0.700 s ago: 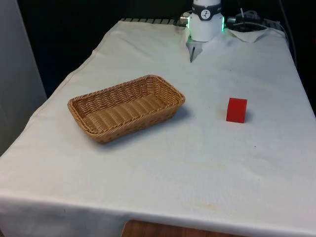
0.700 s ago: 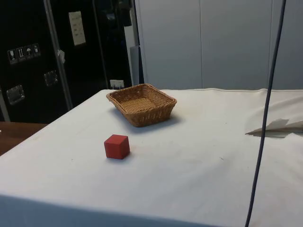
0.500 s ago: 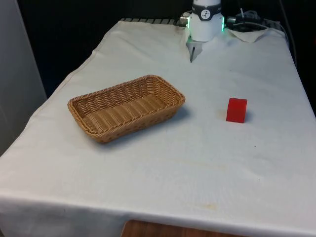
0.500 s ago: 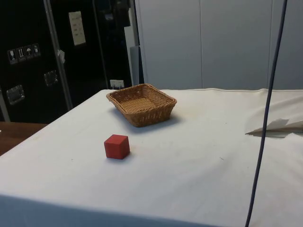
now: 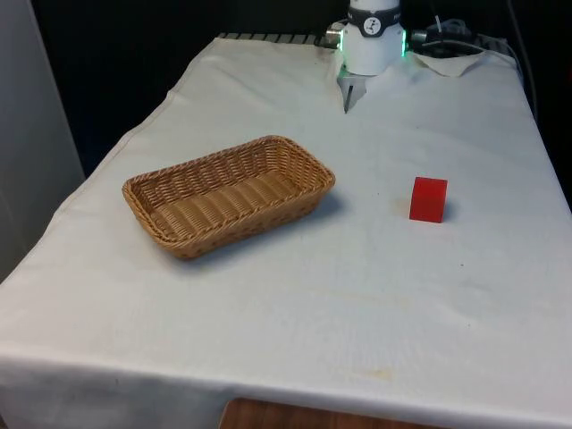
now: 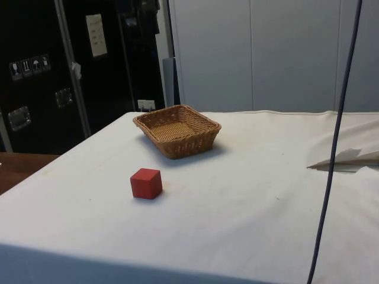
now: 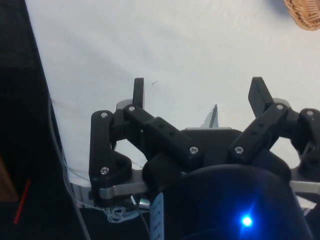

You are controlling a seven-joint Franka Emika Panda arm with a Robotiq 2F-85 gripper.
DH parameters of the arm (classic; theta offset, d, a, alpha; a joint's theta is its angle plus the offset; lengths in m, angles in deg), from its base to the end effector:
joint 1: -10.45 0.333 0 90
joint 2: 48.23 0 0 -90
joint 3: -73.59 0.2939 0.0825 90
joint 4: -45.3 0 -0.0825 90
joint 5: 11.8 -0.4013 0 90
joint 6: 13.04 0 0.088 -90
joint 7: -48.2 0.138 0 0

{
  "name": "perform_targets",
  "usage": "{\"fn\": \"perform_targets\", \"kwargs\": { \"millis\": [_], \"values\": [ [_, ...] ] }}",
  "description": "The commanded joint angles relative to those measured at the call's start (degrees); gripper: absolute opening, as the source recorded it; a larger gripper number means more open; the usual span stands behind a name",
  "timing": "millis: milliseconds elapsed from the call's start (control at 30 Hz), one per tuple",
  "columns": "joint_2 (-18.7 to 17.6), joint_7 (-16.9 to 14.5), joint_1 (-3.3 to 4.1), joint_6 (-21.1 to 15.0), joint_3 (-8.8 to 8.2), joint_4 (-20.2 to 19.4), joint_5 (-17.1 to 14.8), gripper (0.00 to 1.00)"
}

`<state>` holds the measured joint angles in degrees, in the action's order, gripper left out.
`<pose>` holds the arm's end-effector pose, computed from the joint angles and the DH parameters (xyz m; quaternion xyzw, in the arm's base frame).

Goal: Pick up the cube and place it into the basket.

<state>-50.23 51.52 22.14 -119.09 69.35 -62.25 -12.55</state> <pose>0.5728 0.0766 0.4242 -0.9989 -0.0340 0.0308 0.0021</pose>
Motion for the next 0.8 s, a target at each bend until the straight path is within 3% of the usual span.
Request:
{"fn": "perform_targets", "kwargs": {
  "millis": [0,767],
  "values": [
    [0.46,0.52,0.23,-0.46,0.06,-0.52,0.06,1.00],
    [-0.63,5.04,0.34,0.00,5.50,0.63,0.97,1.00]
  ]
}}
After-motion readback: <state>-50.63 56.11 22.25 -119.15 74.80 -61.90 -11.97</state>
